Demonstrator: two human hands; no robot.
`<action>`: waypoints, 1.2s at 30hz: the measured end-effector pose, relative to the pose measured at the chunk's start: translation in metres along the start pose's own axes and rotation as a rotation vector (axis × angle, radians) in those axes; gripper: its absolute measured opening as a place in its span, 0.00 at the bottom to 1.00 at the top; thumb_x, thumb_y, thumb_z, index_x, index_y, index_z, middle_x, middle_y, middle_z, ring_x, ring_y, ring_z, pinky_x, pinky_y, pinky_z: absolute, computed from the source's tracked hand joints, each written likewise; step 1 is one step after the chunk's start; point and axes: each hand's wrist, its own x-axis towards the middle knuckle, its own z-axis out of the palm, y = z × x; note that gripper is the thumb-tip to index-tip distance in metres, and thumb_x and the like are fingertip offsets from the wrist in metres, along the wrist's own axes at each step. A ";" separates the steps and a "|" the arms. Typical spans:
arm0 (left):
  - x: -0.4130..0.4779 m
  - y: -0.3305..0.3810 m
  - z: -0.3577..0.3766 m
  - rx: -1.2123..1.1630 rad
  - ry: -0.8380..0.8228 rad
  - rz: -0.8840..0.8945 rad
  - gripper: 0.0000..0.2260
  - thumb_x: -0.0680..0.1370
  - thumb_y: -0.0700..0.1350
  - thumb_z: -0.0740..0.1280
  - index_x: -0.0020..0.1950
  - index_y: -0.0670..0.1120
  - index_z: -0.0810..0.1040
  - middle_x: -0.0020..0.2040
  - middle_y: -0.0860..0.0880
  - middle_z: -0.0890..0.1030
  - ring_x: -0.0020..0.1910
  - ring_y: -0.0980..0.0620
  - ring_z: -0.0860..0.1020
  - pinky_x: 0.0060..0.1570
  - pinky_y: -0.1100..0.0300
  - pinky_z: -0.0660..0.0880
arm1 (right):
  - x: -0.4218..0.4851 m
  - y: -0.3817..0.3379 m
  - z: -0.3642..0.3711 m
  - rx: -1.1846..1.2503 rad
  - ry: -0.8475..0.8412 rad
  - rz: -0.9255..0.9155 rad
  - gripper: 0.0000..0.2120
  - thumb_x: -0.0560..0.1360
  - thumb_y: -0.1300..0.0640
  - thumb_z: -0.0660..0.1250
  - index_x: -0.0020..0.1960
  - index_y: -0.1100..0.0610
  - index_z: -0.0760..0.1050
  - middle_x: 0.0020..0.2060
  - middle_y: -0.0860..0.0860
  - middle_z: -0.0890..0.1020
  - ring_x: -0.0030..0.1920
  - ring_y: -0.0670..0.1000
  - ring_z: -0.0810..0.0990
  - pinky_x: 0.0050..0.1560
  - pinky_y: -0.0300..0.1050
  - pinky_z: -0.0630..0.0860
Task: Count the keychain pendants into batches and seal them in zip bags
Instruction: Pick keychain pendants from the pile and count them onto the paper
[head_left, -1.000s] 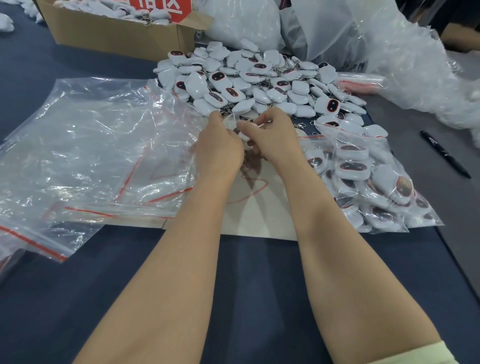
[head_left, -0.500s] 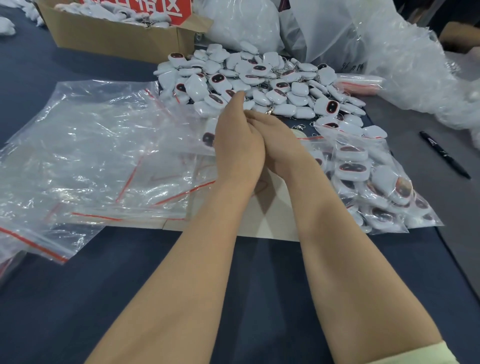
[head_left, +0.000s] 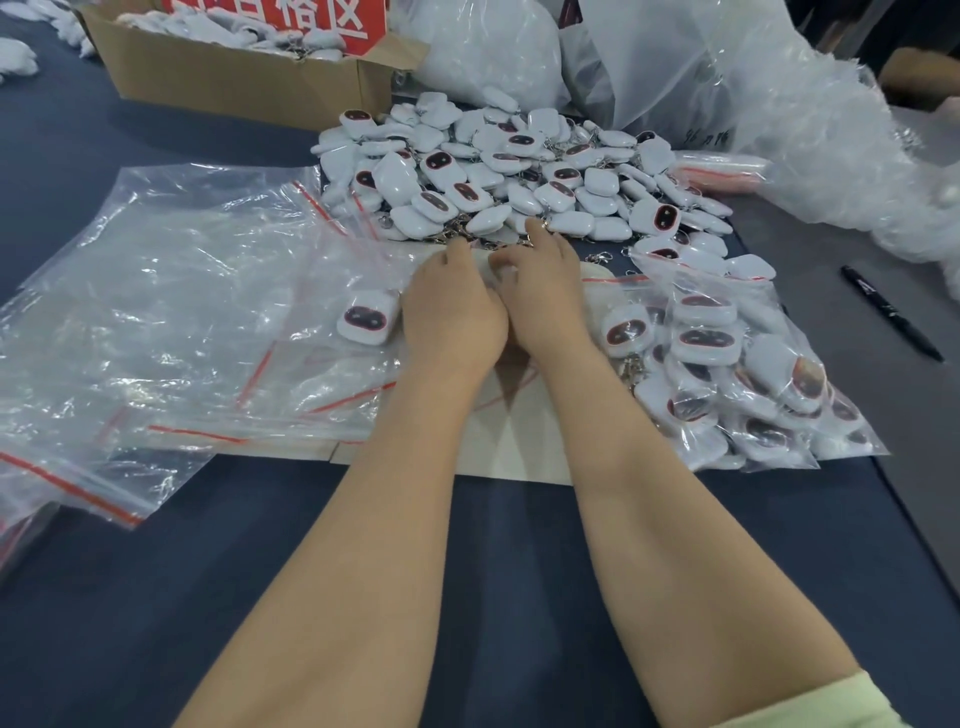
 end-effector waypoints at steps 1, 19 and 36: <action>0.000 -0.001 0.001 0.003 -0.017 -0.006 0.19 0.76 0.39 0.59 0.67 0.40 0.68 0.63 0.39 0.74 0.63 0.40 0.71 0.60 0.50 0.66 | 0.002 0.001 0.003 -0.050 -0.034 -0.010 0.16 0.79 0.58 0.60 0.65 0.54 0.75 0.78 0.55 0.55 0.76 0.58 0.51 0.73 0.46 0.48; 0.004 -0.003 -0.001 -0.085 0.023 -0.062 0.16 0.77 0.40 0.58 0.64 0.40 0.70 0.59 0.39 0.77 0.60 0.39 0.73 0.58 0.51 0.68 | 0.015 -0.006 0.006 -0.092 0.127 -0.035 0.22 0.80 0.57 0.56 0.74 0.53 0.64 0.75 0.54 0.60 0.74 0.57 0.56 0.74 0.48 0.51; 0.006 -0.004 0.001 -0.091 -0.009 -0.036 0.16 0.78 0.46 0.60 0.63 0.40 0.71 0.60 0.41 0.77 0.61 0.39 0.72 0.59 0.49 0.70 | 0.005 -0.004 -0.009 1.397 0.168 0.379 0.11 0.77 0.68 0.65 0.57 0.59 0.72 0.47 0.52 0.78 0.43 0.49 0.78 0.46 0.44 0.78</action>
